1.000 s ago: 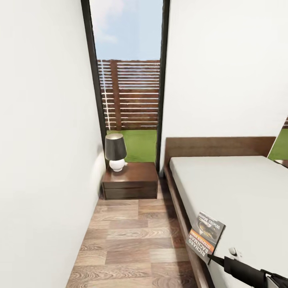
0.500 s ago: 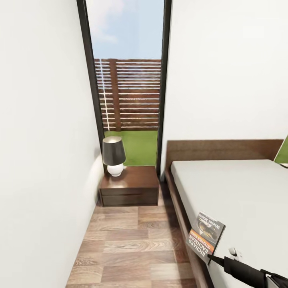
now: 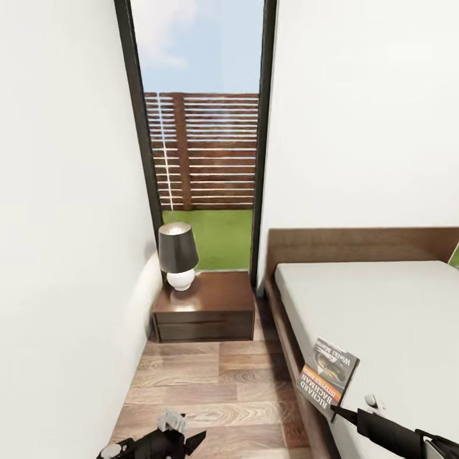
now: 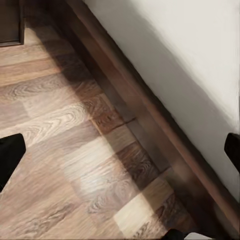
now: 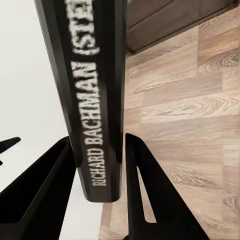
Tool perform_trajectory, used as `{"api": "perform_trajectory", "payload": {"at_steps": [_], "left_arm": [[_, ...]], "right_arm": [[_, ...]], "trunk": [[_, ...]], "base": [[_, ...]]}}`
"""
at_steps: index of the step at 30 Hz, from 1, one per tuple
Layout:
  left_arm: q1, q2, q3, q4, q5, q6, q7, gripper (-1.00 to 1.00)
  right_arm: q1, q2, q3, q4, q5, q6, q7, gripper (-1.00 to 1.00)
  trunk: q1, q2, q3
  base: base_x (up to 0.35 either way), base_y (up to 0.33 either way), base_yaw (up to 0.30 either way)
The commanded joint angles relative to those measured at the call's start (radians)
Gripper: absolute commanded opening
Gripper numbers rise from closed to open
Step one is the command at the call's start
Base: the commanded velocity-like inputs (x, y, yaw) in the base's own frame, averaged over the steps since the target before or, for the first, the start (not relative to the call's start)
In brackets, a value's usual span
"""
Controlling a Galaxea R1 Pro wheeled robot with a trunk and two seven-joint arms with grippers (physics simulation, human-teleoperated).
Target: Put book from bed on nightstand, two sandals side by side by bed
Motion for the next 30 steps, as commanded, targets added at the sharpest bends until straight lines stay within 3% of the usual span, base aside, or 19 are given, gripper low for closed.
{"api": "perform_trajectory", "payload": {"at_steps": [1,2,5,7,9,11,14,30], "left_arm": [[-0.004,0.012,-0.007,-0.033,0.005,-0.002,-0.02,1.0],[-0.005,0.023,-0.007,-0.057,0.006,0.001,-0.048,1.0],[-0.007,0.064,-0.005,-0.117,0.012,0.013,-0.22,1.0],[-0.008,0.088,0.011,-0.13,0.029,0.056,-0.344,1.0],[-0.008,0.1,0.041,-0.133,0.041,0.077,-0.394,1.0],[-0.008,0.104,0.087,-0.134,0.047,0.086,-0.411,1.0],[-0.008,0.107,0.116,-0.134,0.049,0.09,-0.417,1.0],[-0.008,0.102,0.12,-0.129,0.047,0.09,-0.415,1.0]], "right_arm": [[-0.001,-0.001,0.003,-0.001,-0.012,0.01,0.002,-1.0],[-0.001,-0.001,0.003,-0.001,-0.012,0.01,0.002,-1.0],[-0.001,-0.001,0.003,-0.001,-0.012,0.01,0.002,-1.0],[-0.001,-0.001,0.003,-0.001,-0.012,0.01,0.002,-1.0],[-0.001,-0.001,0.003,-0.001,-0.012,0.01,0.002,-1.0],[-0.001,-0.001,0.003,-0.001,-0.012,0.01,0.001,-1.0],[-0.001,-0.001,0.003,-0.001,-0.012,0.01,0.001,-1.0],[-0.001,-0.001,0.003,0.0,-0.012,0.01,0.001,-1.0]], "trunk": [[0.001,-0.001,-0.001],[0.001,-0.001,-0.001],[0.001,-0.001,-0.001],[0.001,-0.001,-0.001],[0.001,-0.001,-0.001],[0.001,-0.001,-0.001],[0.001,-0.001,-0.001],[0.001,-0.001,-0.001]], "base": [[0.321,0.0,0.0],[0.317,0.0,0.0],[0.313,0.0,0.0],[0.313,0.0,0.0],[0.296,0.0,0.0],[0.275,0.0,0.0],[0.22,0.0,0.0],[0.123,0.0,0.0]]}}
